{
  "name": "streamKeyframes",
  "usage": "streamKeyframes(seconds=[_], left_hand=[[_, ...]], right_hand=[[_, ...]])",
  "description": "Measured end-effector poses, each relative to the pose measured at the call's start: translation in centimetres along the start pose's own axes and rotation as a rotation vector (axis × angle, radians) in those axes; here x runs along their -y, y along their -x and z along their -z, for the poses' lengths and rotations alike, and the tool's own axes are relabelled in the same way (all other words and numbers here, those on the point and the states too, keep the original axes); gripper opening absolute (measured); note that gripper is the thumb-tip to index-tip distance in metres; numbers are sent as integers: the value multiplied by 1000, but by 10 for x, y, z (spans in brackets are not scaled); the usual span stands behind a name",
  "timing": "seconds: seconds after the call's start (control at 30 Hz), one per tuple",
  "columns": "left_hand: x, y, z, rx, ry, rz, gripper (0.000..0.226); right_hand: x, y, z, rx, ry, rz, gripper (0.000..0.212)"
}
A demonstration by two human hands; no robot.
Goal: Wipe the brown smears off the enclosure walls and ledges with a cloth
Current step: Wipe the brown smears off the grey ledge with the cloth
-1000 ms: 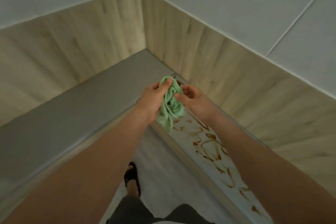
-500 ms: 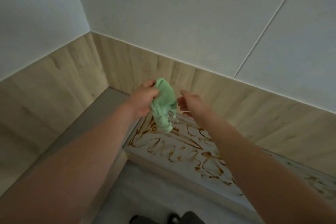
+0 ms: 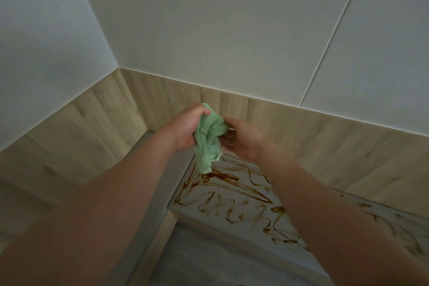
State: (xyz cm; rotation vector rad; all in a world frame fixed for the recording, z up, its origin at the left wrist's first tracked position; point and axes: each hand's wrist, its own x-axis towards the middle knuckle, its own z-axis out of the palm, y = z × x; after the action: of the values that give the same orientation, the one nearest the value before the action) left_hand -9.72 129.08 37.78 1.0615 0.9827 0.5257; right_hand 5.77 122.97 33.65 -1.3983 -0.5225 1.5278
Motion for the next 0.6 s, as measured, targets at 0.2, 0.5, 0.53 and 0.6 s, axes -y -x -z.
streamKeyframes(seconds=[0.2,0.5,0.53,0.6], left_hand=[[13,-17,-12,-136,-143,-12,41],[23,-38,-4,-241,-517,-109,42],[24,-42,0,-201,-692,-133,44],[27,-51,17,-145,-993,-153,49]], right_hand=[[14,3,33,-230,-43,216,27],[16,-1,65,-461,752,7,90],[14,-2,65,-530,797,18,97],[6,-8,63,-599,756,79,92]])
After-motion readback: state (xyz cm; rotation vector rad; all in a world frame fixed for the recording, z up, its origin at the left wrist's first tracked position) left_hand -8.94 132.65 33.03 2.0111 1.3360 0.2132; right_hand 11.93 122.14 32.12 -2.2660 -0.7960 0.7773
